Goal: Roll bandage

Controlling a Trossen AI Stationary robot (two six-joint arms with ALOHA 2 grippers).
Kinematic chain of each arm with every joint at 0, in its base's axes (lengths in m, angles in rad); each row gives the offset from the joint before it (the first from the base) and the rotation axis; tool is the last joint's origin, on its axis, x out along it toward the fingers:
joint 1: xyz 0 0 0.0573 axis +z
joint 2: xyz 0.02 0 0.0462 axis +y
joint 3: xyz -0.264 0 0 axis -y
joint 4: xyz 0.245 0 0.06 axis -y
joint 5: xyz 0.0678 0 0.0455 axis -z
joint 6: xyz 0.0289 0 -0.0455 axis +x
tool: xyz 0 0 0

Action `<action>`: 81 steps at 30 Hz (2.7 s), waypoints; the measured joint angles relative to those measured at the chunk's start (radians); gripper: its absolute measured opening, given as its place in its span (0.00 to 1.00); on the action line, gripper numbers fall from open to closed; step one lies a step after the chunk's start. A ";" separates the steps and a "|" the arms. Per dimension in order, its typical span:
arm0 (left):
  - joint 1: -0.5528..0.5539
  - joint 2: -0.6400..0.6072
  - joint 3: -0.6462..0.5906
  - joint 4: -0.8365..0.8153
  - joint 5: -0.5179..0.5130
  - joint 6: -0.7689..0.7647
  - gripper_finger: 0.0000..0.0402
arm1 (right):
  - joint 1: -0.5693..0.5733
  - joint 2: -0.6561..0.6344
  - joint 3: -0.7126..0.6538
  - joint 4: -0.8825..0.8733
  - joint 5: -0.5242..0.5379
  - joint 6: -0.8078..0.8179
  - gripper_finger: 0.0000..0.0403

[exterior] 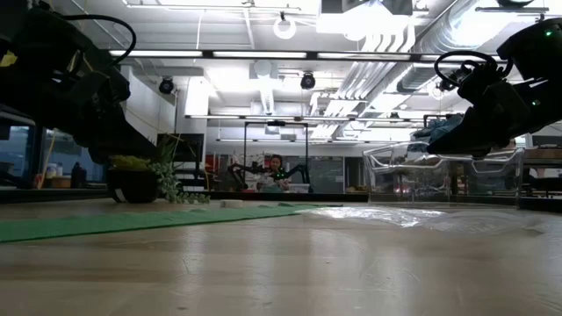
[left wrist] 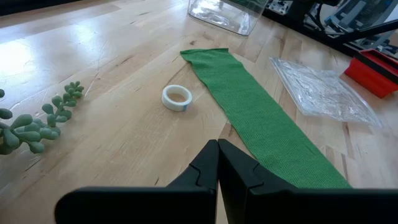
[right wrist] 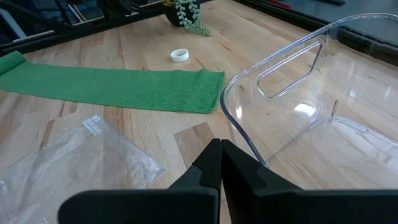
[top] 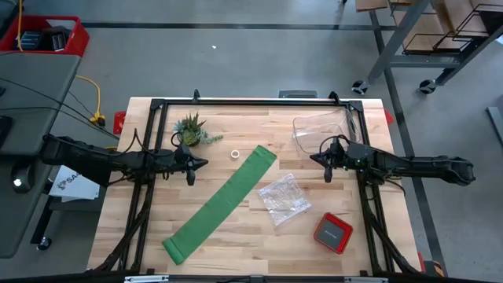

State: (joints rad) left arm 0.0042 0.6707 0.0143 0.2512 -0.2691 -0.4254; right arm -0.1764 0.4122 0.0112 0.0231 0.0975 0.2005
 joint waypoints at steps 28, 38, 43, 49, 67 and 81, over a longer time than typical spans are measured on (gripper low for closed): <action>0.000 0.000 0.000 0.000 0.000 0.000 0.00 | 0.000 0.000 0.000 0.000 0.000 0.000 0.00; 0.000 0.000 0.000 0.004 -0.001 -0.042 0.00 | 0.000 0.000 0.000 0.000 0.000 0.000 0.00; 0.000 0.000 0.000 0.055 0.033 -0.195 0.00 | 0.000 0.000 0.000 0.000 0.000 0.000 0.00; 0.000 0.000 0.000 0.048 0.019 -0.325 0.00 | 0.000 0.000 0.000 0.000 0.000 0.000 0.00; 0.097 0.143 0.421 0.000 0.296 -0.071 0.00 | 0.000 0.000 0.000 0.000 0.000 0.000 0.00; 0.072 0.199 0.824 0.196 0.192 -0.157 0.00 | 0.000 0.000 0.000 0.009 0.006 -0.235 0.00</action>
State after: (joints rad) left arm 0.0764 0.8696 0.8387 0.4469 -0.0776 -0.5821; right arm -0.1764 0.4126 0.0109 0.0323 0.1038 -0.0343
